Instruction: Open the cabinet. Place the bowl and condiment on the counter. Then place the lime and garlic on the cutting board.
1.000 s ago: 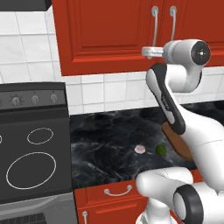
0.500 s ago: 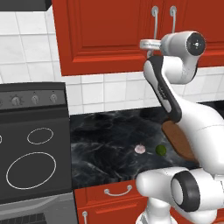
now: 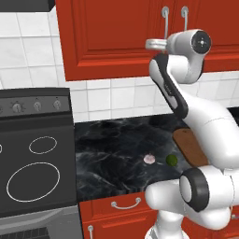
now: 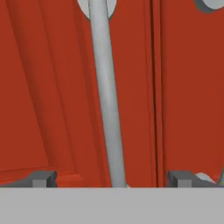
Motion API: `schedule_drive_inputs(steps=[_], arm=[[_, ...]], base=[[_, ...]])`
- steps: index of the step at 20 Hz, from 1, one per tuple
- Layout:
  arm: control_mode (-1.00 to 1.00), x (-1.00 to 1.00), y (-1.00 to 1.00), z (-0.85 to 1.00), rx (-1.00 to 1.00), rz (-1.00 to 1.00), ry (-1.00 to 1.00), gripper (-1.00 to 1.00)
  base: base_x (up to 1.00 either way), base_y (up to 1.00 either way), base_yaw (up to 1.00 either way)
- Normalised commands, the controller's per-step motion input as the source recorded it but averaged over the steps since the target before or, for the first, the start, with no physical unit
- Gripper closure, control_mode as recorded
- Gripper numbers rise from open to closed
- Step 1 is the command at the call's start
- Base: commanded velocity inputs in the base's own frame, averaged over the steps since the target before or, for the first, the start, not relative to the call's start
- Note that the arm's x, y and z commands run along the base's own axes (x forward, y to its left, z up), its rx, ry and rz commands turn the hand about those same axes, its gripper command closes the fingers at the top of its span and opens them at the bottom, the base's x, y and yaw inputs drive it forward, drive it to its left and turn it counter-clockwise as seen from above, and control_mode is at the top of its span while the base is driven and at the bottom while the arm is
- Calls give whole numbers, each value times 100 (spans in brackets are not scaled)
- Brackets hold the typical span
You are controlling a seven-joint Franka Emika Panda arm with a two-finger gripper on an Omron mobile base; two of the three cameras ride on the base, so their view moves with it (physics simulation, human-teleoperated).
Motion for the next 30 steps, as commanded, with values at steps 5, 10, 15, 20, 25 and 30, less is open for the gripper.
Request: schedule_drive_inputs(steps=[5, 10, 15, 20, 25, 30], arm=[[-100, 29, 0, -12, 0, 0, 0, -100], [-100, 30, 0, -27, 0, 0, 0, -100], [-100, 28, 0, -32, 0, 1, 0, -100], [-100, 36, 0, -22, 0, 0, 0, -100], [-100, 41, 2, -37, -1, 1, -2, 100], [-100, 40, 10, -24, 0, 10, -1, 100]], base=[[0, 0, 0], [0, 0, 0], [0, 0, 0], [0, 0, 0], [0, 0, 0], [0, 0, 0]])
